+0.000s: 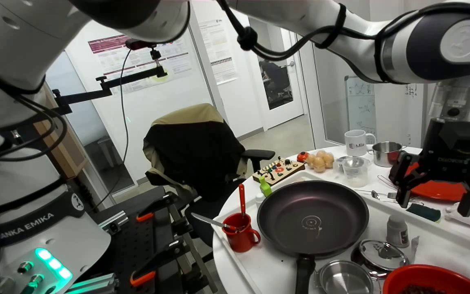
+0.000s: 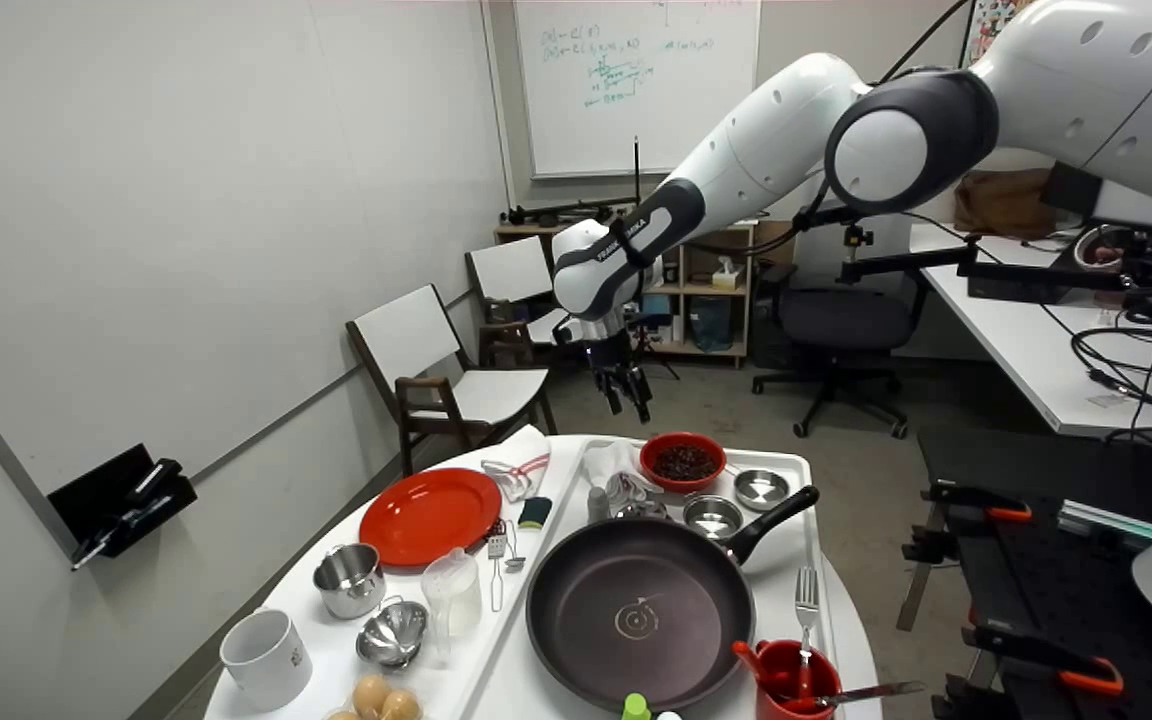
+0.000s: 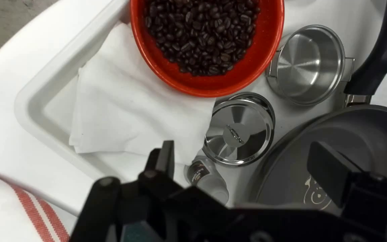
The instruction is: Put the lid on the silver pot
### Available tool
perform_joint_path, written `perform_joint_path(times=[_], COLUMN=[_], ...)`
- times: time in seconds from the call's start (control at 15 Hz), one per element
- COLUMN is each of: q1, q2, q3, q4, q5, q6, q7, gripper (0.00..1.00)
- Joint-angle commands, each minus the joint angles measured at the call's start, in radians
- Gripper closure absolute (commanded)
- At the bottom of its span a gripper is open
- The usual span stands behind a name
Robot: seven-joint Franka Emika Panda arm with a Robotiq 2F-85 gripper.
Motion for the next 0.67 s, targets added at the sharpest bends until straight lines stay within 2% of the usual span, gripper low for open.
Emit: perform_joint_path(times=[0.0, 0.27, 0.6], q1=[0.002, 0.025, 0.044], q2=[0.157, 0.268, 0.306], q3=[0.013, 0.003, -0.006], q4=[0.238, 0.390, 0.440], q5=[-0.010, -0.015, -0.020], q6=[-0.109, -0.186, -0.208], q7=[-0.065, -0.044, -0.012], gripper=[0.00, 0.00, 0.00])
